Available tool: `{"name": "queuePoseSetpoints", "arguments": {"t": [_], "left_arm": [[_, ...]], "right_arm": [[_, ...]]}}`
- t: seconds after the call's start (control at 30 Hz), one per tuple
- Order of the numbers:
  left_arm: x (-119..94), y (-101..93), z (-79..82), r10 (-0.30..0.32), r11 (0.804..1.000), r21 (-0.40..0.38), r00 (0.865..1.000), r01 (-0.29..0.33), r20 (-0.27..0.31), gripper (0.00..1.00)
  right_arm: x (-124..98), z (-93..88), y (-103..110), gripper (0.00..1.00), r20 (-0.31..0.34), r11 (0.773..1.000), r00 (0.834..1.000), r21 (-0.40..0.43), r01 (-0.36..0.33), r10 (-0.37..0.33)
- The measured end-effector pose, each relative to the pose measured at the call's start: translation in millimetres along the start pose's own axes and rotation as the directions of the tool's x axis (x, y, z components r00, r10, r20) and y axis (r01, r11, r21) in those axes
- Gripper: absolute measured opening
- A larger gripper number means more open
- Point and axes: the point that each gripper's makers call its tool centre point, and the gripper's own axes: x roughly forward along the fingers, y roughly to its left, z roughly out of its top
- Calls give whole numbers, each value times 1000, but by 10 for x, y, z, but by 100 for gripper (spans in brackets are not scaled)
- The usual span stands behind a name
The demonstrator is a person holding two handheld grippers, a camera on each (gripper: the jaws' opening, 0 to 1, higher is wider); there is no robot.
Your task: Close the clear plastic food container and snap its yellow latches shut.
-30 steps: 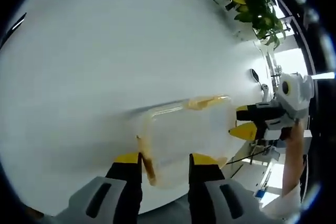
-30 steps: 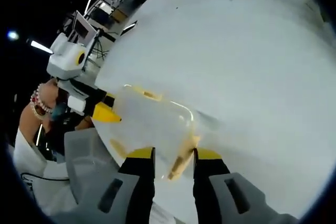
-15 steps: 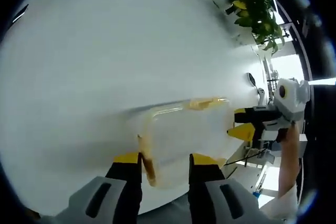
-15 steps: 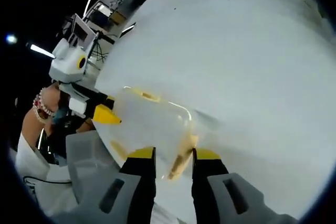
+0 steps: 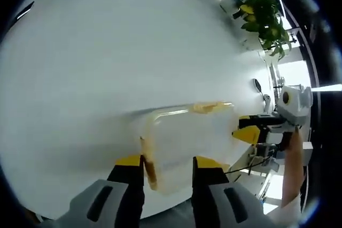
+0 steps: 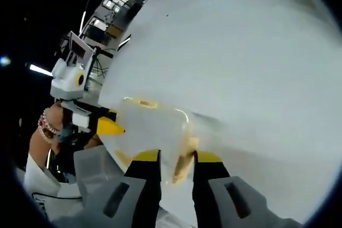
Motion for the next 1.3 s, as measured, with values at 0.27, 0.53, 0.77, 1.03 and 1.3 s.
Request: {"name": "queuePoseSetpoints", "arguments": {"t": [0.27, 0.53, 0.77, 1.03, 1.3], "left_arm": [[-3, 10, 44, 20, 998, 56, 1000, -21, 12, 30], [27, -8, 60, 21, 996, 90, 1000, -20, -16, 30], [56, -8, 63, 6, 1000, 28, 1000, -5, -23, 29], [52, -19, 53, 0, 999, 43, 1000, 0, -1, 31], [-32, 41, -11, -34, 991, 133, 997, 24, 71, 26]], "right_arm": [[-13, -6, 17, 21, -45, 998, 999, -61, 20, -22], [-36, -73, 4, 22, -72, 996, 995, -63, 58, -63], [-30, -100, -21, 17, -46, 1000, 999, 13, -16, 16], [-31, -56, -44, 19, -21, 998, 999, 42, -48, 49], [-75, -83, -64, 24, -41, 999, 998, -20, 39, -40]]}}
